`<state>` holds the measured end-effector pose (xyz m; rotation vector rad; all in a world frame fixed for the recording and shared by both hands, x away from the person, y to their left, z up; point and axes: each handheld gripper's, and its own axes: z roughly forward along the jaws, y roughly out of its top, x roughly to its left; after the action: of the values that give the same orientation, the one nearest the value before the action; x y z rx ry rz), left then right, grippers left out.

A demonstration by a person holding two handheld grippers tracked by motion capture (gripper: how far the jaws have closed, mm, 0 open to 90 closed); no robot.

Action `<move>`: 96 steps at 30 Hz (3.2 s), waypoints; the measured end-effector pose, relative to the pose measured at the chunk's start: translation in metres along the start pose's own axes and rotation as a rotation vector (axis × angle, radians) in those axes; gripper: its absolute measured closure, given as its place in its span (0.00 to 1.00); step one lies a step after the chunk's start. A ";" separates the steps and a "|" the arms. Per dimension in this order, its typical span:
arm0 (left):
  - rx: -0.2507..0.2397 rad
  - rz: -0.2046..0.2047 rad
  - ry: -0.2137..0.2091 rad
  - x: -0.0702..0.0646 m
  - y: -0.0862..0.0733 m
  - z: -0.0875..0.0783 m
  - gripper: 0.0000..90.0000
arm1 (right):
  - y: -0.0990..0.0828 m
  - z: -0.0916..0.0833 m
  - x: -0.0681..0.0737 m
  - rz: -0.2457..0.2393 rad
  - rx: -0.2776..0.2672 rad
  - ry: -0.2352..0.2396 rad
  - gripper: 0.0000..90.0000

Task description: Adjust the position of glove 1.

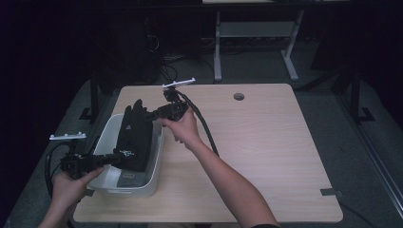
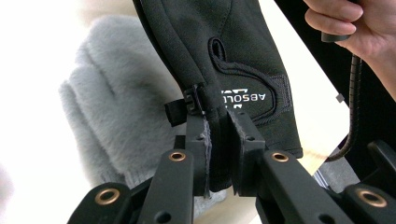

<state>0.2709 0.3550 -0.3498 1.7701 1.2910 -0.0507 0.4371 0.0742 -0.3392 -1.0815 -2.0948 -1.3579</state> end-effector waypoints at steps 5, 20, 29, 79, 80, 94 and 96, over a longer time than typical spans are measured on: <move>0.007 -0.006 0.004 0.005 -0.004 -0.001 0.88 | -0.001 0.009 -0.003 0.007 0.020 -0.001 0.83; 0.042 -0.055 0.005 0.019 -0.021 0.000 0.87 | -0.014 0.035 -0.014 0.022 0.087 -0.021 0.83; 0.069 -0.082 -0.011 0.026 -0.029 0.001 0.89 | -0.021 0.046 -0.020 0.028 0.127 -0.049 0.83; 0.012 -0.035 0.014 0.008 0.005 -0.004 0.69 | -0.019 -0.020 -0.029 0.021 0.014 -0.060 0.60; 0.010 -0.035 0.012 0.006 0.006 -0.004 0.69 | -0.020 -0.022 -0.029 0.022 0.013 -0.057 0.60; 0.026 0.003 -0.018 -0.011 0.016 0.007 0.67 | -0.024 -0.044 -0.034 0.024 -0.016 -0.045 0.57; 0.024 0.007 -0.022 -0.013 0.017 0.008 0.66 | -0.024 -0.047 -0.034 0.024 -0.020 -0.044 0.57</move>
<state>0.2819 0.3398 -0.3372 1.7899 1.2726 -0.0820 0.4358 0.0137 -0.3558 -1.1504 -2.0968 -1.3582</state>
